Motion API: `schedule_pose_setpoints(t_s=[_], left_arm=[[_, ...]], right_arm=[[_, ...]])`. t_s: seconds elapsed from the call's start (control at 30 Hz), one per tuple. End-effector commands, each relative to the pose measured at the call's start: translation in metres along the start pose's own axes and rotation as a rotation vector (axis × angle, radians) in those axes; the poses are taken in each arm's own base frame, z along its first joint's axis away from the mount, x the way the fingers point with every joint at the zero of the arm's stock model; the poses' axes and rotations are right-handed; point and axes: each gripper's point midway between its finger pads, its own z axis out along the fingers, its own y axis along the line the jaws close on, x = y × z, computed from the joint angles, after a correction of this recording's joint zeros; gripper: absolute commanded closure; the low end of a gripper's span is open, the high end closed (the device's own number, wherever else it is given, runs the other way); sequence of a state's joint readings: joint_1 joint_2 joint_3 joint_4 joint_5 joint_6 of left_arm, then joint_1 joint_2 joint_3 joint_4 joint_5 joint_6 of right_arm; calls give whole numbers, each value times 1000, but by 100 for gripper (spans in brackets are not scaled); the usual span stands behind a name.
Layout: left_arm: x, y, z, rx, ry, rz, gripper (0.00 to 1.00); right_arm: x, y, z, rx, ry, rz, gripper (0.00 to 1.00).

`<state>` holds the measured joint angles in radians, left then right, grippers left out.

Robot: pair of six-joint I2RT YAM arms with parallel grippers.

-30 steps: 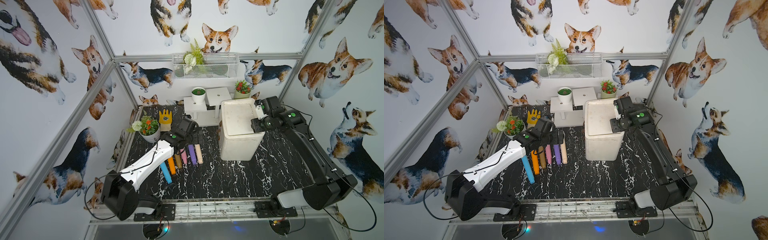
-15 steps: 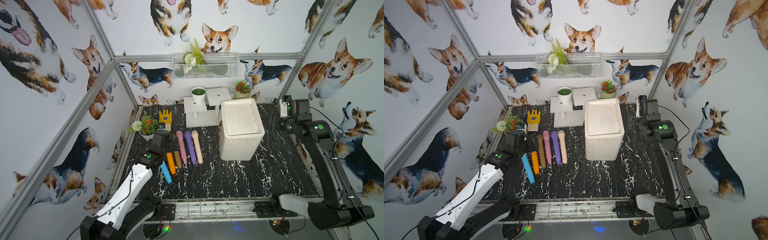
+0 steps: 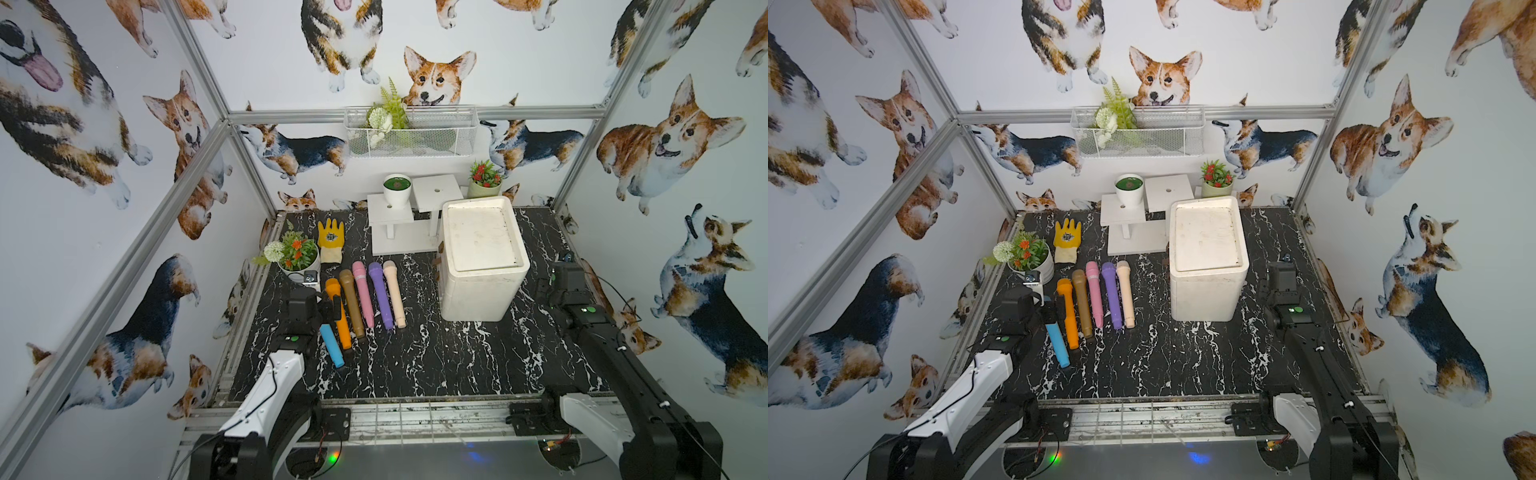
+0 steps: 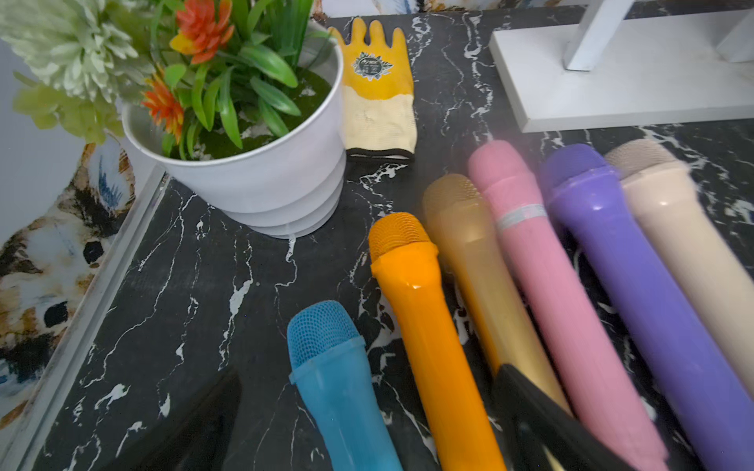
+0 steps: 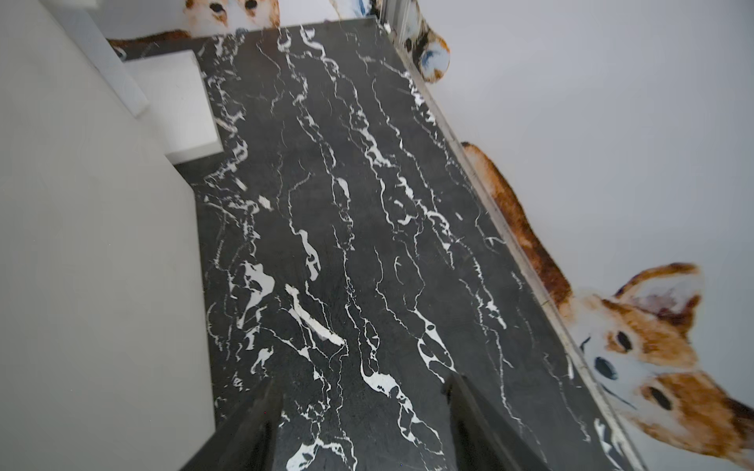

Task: Take the microphone out of the drawer
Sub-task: Reset both arms

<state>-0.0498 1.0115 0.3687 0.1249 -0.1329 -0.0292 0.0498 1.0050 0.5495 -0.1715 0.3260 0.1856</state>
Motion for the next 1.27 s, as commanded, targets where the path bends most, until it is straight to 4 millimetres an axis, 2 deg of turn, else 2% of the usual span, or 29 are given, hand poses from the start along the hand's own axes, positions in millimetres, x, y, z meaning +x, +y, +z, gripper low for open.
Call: schedule_pose_setpoints(t_s=[0.0,0.1,0.2,0.23,0.33,0.43,0.47,0.53,0.57,0.73,0.87,1.0,1.1,1.23], left_arm=[[-34,1,14,5,-189,-44,0],[-35,4,33,-10,-209,-85,0],[-50,2,43,-12,-275,-62,0],[-51,4,47,-19,-293,-70,0],[-35,0,64,2,-307,-75,0],[-37,-6,70,19,-273,-49,0],[-39,-7,70,20,-285,-41,0],[-38,-7,71,15,-274,-41,0],[-38,-8,71,12,-273,-34,0],[-39,-14,72,-19,-261,5,0],[-39,-23,64,-66,-297,61,0],[-40,-23,67,-61,-283,57,0],[-38,-20,78,11,-226,18,0],[-39,-20,74,15,-251,19,0]], right_arm=[[-30,20,15,-96,-222,47,31],[-13,25,38,-95,-246,10,32],[-21,41,43,-154,-278,-53,32],[-24,41,46,-154,-312,-25,31],[-15,48,58,-165,-331,-38,30],[-7,45,63,-148,-335,-27,27],[-6,45,63,-148,-305,-29,23],[-10,45,64,-152,-330,-20,2],[-10,45,65,-152,-334,-21,0],[-9,44,65,-152,-321,-17,0],[-8,44,65,-150,-309,-15,0],[-9,44,65,-150,-314,-15,0],[-9,44,65,-149,-313,-15,0],[-8,43,65,-148,-312,-15,0]])
